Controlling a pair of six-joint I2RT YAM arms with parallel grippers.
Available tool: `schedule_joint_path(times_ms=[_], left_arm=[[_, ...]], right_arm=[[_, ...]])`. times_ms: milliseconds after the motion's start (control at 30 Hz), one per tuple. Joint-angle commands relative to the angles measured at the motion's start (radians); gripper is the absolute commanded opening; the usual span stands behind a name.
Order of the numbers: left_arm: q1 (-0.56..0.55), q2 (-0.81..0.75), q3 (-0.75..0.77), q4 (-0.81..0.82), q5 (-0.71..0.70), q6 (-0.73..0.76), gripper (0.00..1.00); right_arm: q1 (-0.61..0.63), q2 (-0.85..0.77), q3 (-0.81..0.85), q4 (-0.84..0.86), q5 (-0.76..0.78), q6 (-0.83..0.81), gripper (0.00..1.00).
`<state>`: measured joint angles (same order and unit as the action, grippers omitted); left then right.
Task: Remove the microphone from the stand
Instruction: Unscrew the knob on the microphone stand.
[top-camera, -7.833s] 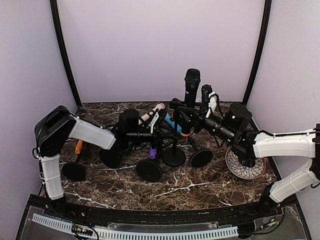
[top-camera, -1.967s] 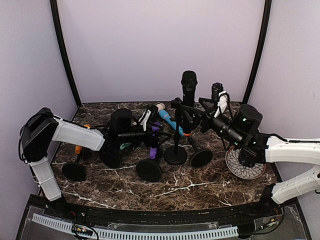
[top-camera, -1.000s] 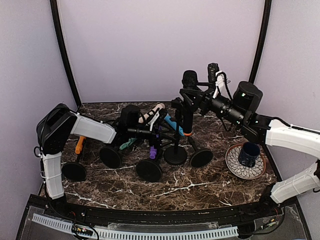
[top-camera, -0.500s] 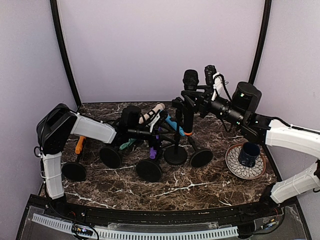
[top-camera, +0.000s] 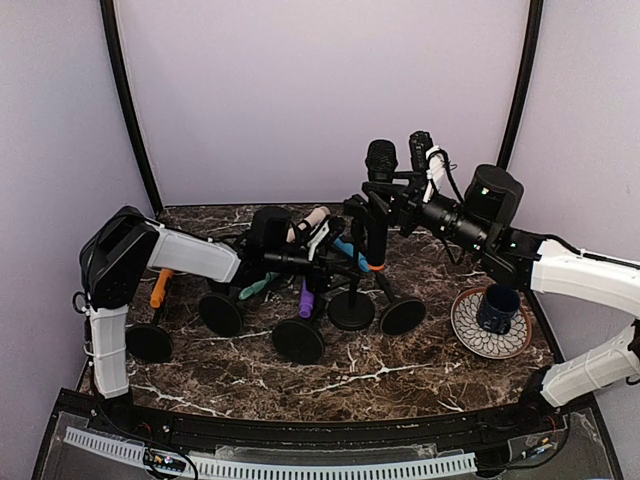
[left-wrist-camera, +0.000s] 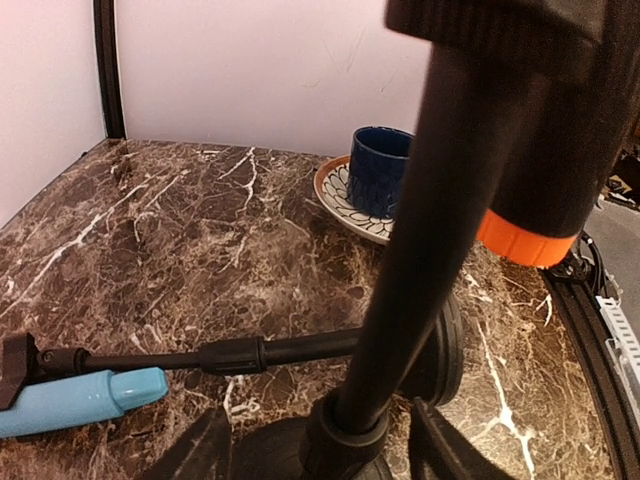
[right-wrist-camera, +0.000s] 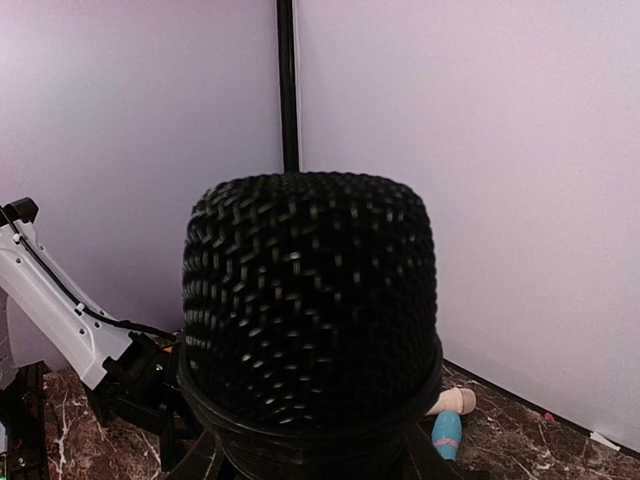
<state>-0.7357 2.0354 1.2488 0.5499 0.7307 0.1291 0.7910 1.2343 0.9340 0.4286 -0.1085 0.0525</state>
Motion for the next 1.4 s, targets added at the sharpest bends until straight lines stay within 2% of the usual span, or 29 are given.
schedule_joint_path(times_ms=[0, 100, 133, 200, 400, 500, 800, 1000, 1133, 1267, 1333, 1367], left_arm=[[-0.006, 0.008, 0.033, -0.019, 0.03, 0.011, 0.54], [-0.007, 0.009, 0.033, -0.029, 0.03, 0.012, 0.41], [-0.008, 0.009, 0.032, -0.031, 0.028, 0.012, 0.33], [-0.012, 0.009, 0.031, -0.037, 0.022, 0.012, 0.23], [-0.033, 0.0, 0.009, -0.045, -0.059, 0.025, 0.08], [-0.053, -0.013, -0.015, -0.033, -0.19, 0.006, 0.0], [-0.135, -0.049, -0.039, -0.057, -0.561, -0.173, 0.0], [-0.157, -0.064, -0.032, -0.105, -0.688, -0.354, 0.0], [-0.186, -0.068, 0.005, -0.193, -0.835, -0.381, 0.0], [-0.204, -0.072, 0.04, -0.261, -0.883, -0.403, 0.0], [-0.206, -0.085, 0.038, -0.268, -0.867, -0.405, 0.08], [-0.206, -0.092, 0.026, -0.261, -0.848, -0.392, 0.2]], right_arm=[[0.001, -0.01, -0.019, 0.031, -0.003, -0.008, 0.26], [0.001, -0.009, -0.02, 0.034, -0.003, -0.008, 0.26], [0.001, -0.009, -0.021, 0.036, -0.003, -0.007, 0.26], [0.001, -0.009, -0.024, 0.041, -0.003, -0.006, 0.26], [0.002, -0.021, -0.037, 0.055, 0.022, -0.002, 0.24], [0.005, -0.029, -0.043, 0.056, 0.048, -0.002, 0.22], [0.036, -0.029, -0.049, 0.051, 0.147, -0.014, 0.19], [0.063, -0.022, -0.049, 0.051, 0.223, -0.023, 0.19], [0.08, -0.017, -0.052, 0.056, 0.266, -0.023, 0.18], [0.091, -0.009, -0.054, 0.063, 0.306, -0.026, 0.18], [0.091, -0.01, -0.055, 0.068, 0.312, -0.025, 0.18], [0.091, -0.012, -0.056, 0.07, 0.311, -0.024, 0.18]])
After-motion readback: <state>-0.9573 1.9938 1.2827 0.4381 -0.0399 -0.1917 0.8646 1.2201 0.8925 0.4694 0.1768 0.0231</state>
